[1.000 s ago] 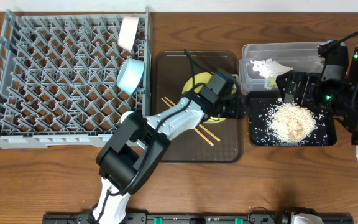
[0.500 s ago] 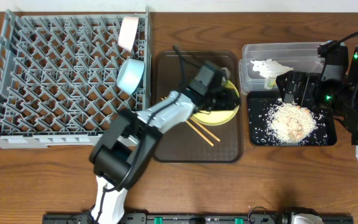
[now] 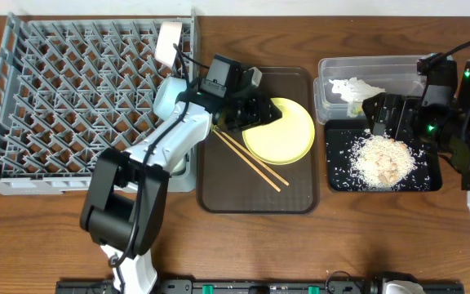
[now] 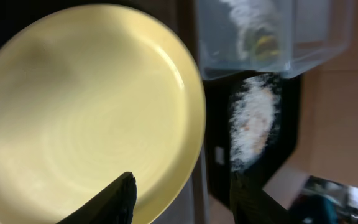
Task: Sort waste into correct bins and load items into the dishwasher
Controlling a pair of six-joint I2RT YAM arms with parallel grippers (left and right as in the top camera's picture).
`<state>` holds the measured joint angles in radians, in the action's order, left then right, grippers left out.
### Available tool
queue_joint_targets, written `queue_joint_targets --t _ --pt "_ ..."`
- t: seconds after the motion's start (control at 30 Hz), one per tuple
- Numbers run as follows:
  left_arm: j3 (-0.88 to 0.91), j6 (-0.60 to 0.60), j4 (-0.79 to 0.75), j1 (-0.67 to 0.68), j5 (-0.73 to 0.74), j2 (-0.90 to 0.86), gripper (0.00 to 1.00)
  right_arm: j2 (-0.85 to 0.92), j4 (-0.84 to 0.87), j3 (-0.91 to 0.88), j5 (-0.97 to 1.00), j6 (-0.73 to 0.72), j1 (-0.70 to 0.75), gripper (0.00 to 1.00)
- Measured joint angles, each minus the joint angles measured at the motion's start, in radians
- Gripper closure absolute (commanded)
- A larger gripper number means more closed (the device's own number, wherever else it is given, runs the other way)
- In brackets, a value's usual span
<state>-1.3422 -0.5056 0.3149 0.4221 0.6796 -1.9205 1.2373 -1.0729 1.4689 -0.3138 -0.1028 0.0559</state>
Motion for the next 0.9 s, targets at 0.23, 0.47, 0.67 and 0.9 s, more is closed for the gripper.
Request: queue_joint_targets --t 0.23,0.47,0.67,0.9 --pt "-0.051 0.094 0.241 0.035 -0.325 0.08 0.41 0.0 0.0 0.0 0.0 0.0 0.0 0.01" --pt "-0.061 0.177 0.261 0.036 -0.462 0.053 0.35 0.0 0.0 0.0 0.0 0.0 0.0 0.01" --pt "-0.061 0.18 0.185 0.036 -0.43 -0.032 0.41 0.0 0.0 0.0 0.0 0.0 0.0 0.01" --pt "-0.061 0.118 0.171 0.036 -0.417 -0.08 0.44 0.0 0.0 0.0 0.0 0.0 0.0 0.01"
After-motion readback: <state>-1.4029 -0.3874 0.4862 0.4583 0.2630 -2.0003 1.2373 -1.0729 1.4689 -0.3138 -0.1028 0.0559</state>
